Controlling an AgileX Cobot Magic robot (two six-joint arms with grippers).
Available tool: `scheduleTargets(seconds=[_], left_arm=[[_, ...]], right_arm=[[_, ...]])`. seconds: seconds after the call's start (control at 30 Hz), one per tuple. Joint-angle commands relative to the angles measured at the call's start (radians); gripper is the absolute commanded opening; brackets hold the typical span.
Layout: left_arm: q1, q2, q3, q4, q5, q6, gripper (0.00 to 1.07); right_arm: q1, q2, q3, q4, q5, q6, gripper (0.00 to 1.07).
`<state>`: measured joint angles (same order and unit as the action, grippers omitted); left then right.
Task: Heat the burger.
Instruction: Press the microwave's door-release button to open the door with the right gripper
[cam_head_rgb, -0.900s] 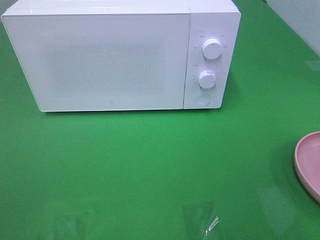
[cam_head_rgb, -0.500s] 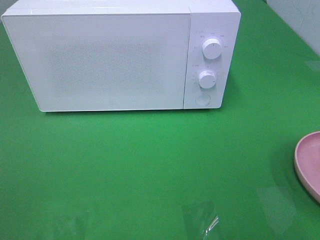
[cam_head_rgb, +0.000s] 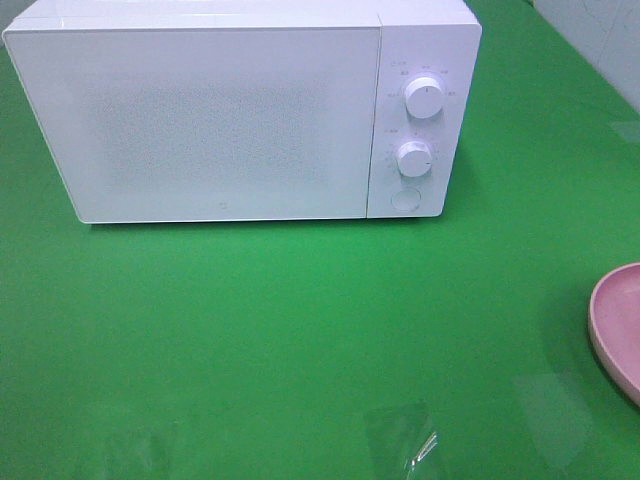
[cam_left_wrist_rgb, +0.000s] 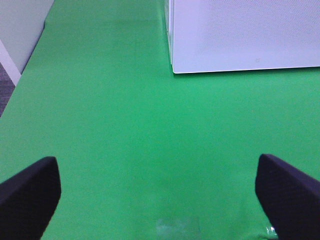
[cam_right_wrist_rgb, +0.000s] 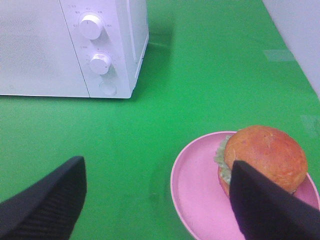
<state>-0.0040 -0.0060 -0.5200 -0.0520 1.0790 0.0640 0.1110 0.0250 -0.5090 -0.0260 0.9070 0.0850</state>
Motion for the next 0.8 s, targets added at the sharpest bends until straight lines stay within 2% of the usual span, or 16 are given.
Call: scheduleTargets(seconds=[0.03, 0.53, 0.8], left_arm=[[-0.002, -0.023, 0.003, -0.001, -0.009, 0.002, 0.98], [-0.002, -0.023, 0.003, -0.001, -0.009, 0.002, 0.98], [-0.002, -0.023, 0.003, -0.001, -0.009, 0.002, 0.98]], right_arm=[[-0.006, 0.035, -0.008, 0.007, -0.042, 0.0, 0.76], [-0.006, 0.303, -0.003, 0.005, -0.274, -0.001, 0.76], [-0.006, 0.432, 0.039, 0.002, -0.448, -0.001, 0.76]])
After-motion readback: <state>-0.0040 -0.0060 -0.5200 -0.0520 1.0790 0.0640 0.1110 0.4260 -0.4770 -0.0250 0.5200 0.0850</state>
